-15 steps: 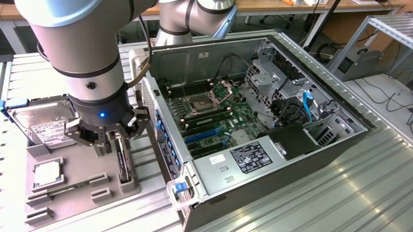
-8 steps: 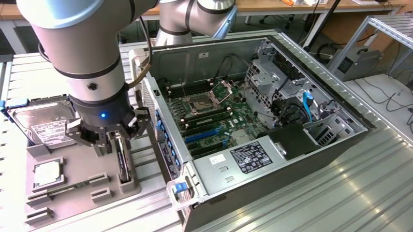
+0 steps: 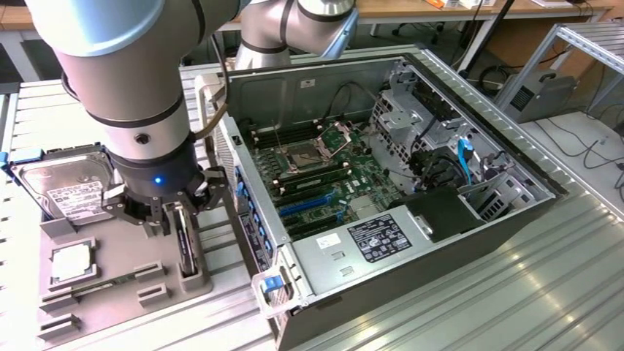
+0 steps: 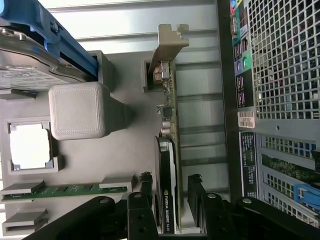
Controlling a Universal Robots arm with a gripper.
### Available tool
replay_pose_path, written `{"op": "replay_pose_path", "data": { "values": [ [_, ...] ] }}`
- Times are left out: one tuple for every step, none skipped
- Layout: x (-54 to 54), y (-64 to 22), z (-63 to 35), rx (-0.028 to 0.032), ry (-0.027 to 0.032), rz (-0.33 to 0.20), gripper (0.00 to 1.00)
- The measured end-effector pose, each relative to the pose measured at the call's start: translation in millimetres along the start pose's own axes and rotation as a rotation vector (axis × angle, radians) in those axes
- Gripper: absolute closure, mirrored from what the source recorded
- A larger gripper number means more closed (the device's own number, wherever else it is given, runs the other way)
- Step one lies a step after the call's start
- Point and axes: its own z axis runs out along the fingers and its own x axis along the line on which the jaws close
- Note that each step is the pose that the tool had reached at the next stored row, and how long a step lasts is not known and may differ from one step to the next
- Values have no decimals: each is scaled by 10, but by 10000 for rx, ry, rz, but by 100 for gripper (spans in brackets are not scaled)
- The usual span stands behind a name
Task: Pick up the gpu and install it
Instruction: 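Pick up the gpu and move the gpu toward the slot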
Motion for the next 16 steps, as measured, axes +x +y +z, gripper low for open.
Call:
{"op": "replay_pose_path", "data": {
  "values": [
    [0,1,10,0,0,0,58],
    [1,2,21,0,0,0,58],
    [1,3,32,0,0,1,58],
    [2,5,51,1,1,1,58],
    [3,7,70,1,1,1,58],
    [3,9,83,1,1,0,58],
    [4,11,100,1,1,1,58],
    [4,13,113,0,0,0,58],
    [5,15,128,0,0,0,58],
    [5,17,139,0,1,0,58],
    [5,19,146,1,1,0,58],
    [6,22,152,2,2,1,58],
    [7,24,158,1,2,1,58],
    [7,26,165,1,1,1,58],
    [7,28,171,0,1,1,58],
    [8,29,177,1,0,1,58]
  ]
}}
